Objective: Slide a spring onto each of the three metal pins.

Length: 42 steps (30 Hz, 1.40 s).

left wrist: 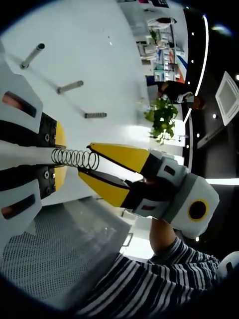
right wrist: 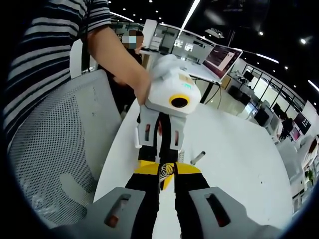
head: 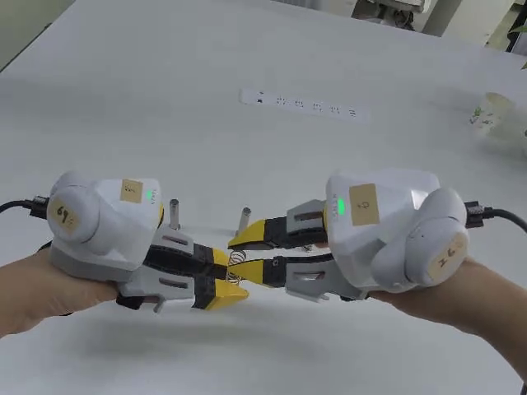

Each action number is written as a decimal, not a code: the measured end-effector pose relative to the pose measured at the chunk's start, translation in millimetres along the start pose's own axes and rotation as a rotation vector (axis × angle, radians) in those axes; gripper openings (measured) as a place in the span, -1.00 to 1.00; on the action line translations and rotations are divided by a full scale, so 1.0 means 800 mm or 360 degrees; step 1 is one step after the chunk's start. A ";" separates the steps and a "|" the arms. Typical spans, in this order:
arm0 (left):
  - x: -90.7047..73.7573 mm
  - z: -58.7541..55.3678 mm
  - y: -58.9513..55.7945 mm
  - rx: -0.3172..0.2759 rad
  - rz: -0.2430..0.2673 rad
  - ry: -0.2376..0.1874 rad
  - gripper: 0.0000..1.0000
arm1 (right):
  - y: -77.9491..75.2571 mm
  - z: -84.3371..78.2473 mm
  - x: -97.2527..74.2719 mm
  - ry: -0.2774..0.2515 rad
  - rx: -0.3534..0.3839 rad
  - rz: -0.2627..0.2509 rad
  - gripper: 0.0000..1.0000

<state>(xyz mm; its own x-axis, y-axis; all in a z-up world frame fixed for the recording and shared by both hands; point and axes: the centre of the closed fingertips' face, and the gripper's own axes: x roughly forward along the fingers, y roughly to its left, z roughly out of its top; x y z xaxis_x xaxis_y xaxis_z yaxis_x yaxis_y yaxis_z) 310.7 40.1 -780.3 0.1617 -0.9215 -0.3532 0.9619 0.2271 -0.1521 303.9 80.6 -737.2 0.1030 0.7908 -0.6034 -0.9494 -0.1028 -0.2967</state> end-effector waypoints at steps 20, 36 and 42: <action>-0.014 -0.003 0.013 -0.0059 0.0087 0.0004 -0.68 | -0.006 0.000 -0.001 0.0026 -0.0047 -0.0010 -0.85; -0.039 -0.016 0.022 -0.0140 0.0190 -0.0003 -0.45 | -0.008 -0.005 -0.002 0.0052 -0.0041 -0.0037 -0.85; -0.055 -0.022 0.026 -0.0190 0.0238 -0.0029 -0.28 | -0.012 -0.006 -0.003 0.0054 -0.0039 -0.0048 -0.85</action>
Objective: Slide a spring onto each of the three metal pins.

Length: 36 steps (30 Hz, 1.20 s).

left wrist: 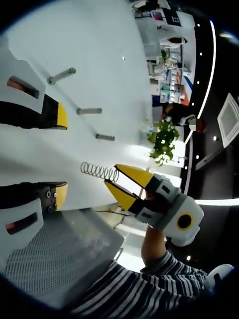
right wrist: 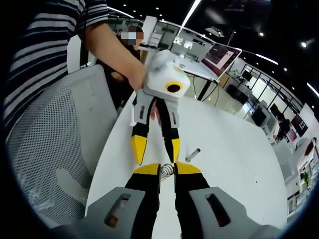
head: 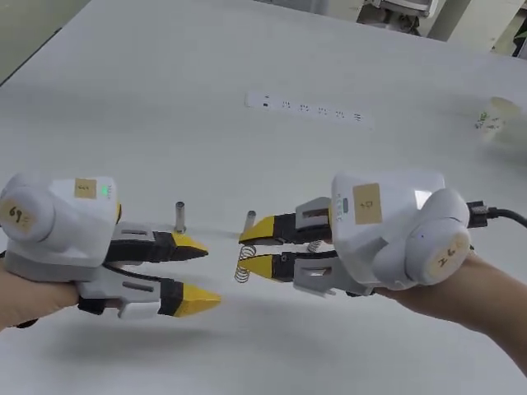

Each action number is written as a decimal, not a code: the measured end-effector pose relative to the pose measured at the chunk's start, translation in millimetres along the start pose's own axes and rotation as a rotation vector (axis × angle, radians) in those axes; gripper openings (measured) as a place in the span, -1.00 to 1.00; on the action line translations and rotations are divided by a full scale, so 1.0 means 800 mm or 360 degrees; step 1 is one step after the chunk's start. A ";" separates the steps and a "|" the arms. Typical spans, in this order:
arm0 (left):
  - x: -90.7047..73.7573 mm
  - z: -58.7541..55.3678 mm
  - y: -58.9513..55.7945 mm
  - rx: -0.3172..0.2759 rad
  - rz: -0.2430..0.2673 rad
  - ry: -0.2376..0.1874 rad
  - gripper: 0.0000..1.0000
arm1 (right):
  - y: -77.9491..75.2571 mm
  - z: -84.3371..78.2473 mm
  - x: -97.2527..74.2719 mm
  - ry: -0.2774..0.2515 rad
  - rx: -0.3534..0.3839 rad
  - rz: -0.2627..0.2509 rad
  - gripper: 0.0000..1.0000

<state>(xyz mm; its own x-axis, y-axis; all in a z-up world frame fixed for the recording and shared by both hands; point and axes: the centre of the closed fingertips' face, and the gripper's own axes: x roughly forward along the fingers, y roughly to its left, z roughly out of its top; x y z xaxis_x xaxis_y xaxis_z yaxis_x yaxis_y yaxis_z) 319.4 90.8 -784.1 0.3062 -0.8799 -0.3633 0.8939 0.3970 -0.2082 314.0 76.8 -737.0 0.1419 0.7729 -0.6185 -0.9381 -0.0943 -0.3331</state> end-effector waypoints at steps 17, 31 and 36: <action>-0.043 -0.010 0.038 -0.0054 0.0241 -0.0057 0.28 | -0.008 -0.004 -0.001 0.0006 0.0015 -0.0032 -0.85; -0.063 -0.015 0.059 -0.0096 0.0400 -0.0115 0.96 | -0.011 -0.010 0.001 0.0015 0.0030 -0.0050 -0.85; -0.067 -0.016 0.061 -0.0112 0.0415 -0.0127 0.96 | -0.015 -0.013 0.000 0.0019 0.0037 -0.0069 -0.85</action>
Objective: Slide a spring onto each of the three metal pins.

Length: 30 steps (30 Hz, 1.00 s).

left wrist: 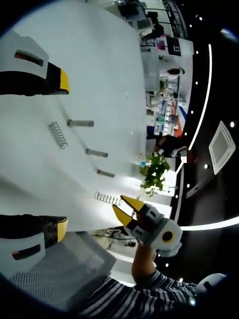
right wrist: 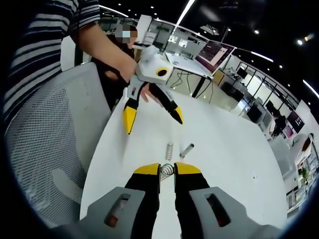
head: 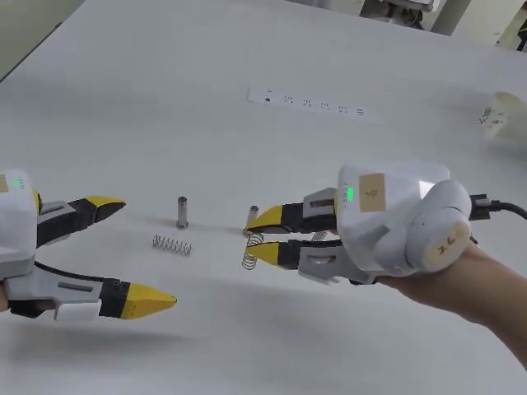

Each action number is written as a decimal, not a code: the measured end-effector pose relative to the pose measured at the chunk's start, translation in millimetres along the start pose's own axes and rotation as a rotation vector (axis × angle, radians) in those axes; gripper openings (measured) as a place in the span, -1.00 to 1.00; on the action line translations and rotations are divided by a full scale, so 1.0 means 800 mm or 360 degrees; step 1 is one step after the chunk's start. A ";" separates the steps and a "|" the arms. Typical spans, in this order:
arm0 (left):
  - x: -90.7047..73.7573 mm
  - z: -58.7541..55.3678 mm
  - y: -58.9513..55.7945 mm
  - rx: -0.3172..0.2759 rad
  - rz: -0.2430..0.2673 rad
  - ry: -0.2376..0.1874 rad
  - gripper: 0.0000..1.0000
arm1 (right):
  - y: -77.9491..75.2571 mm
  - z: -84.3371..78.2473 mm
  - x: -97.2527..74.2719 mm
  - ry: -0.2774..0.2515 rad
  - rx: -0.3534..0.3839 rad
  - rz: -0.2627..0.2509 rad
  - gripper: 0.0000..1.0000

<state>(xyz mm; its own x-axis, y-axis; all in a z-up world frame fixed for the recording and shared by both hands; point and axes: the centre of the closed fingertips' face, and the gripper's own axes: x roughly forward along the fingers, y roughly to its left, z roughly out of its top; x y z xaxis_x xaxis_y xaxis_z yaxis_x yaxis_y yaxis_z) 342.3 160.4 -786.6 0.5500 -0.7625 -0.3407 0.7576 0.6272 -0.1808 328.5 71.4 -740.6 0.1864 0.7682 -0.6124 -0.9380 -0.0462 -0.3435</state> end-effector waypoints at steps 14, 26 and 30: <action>-0.009 -0.005 0.005 -0.0024 0.0040 -0.0002 0.96 | -0.009 -0.015 0.003 0.0037 0.0037 -0.0032 -0.85; -0.012 -0.007 0.007 -0.0037 0.0054 -0.0002 0.96 | -0.033 -0.026 0.011 0.0076 0.0056 -0.0082 -0.85; -0.014 -0.007 0.009 -0.0044 0.0062 -0.0004 0.96 | -0.043 -0.029 0.012 0.0085 0.0071 -0.0117 -0.85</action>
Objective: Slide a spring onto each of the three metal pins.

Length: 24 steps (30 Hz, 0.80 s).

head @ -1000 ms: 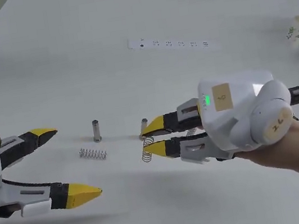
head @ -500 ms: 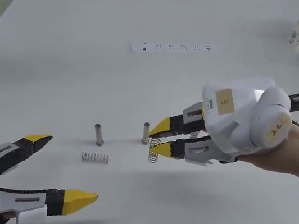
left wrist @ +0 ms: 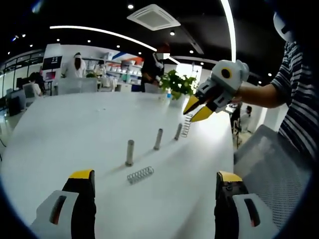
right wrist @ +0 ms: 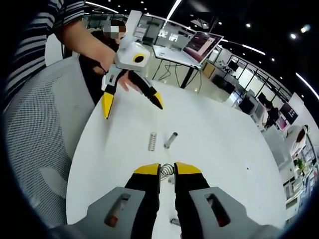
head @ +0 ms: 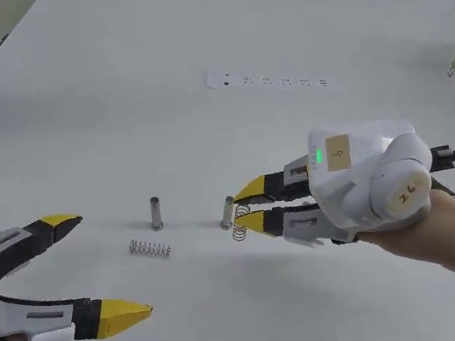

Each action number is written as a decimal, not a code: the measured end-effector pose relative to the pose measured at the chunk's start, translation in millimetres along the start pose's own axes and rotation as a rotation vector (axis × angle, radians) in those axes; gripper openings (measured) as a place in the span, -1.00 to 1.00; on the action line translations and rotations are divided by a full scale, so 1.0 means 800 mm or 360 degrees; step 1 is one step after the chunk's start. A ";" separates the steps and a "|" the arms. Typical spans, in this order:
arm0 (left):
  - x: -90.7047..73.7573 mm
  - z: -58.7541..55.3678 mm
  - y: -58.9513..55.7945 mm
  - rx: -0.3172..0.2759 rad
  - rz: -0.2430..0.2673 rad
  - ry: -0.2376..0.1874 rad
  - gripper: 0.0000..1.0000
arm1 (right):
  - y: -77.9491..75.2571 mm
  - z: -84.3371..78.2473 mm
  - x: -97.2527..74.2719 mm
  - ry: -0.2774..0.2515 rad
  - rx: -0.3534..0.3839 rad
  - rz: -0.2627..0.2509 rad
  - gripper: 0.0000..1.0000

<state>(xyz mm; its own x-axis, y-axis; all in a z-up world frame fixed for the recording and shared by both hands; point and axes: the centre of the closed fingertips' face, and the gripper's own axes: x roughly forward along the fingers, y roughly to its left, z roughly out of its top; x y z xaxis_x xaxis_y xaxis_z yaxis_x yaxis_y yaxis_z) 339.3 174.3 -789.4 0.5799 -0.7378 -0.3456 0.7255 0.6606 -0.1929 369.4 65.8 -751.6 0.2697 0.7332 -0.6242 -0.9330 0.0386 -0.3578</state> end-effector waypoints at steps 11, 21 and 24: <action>-0.004 -0.003 -0.002 -0.0015 0.0001 0.0006 0.96 | -0.035 0.002 0.005 0.0002 0.0028 -0.0113 -0.85; -0.007 -0.006 0.001 -0.0013 0.0012 0.0015 0.96 | -0.059 0.000 0.010 0.0005 0.0098 -0.0181 -0.85; -0.007 -0.007 0.002 -0.0010 0.0017 0.0019 0.96 | -0.063 -0.002 0.013 0.0018 0.0105 -0.0188 -0.85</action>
<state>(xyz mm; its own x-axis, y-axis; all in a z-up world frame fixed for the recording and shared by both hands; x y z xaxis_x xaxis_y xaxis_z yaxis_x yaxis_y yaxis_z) 334.7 180.3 -792.8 0.5833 -0.7288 -0.3586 0.7168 0.6695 -0.1947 419.4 70.2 -741.0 0.3812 0.7130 -0.5885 -0.9080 0.1691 -0.3833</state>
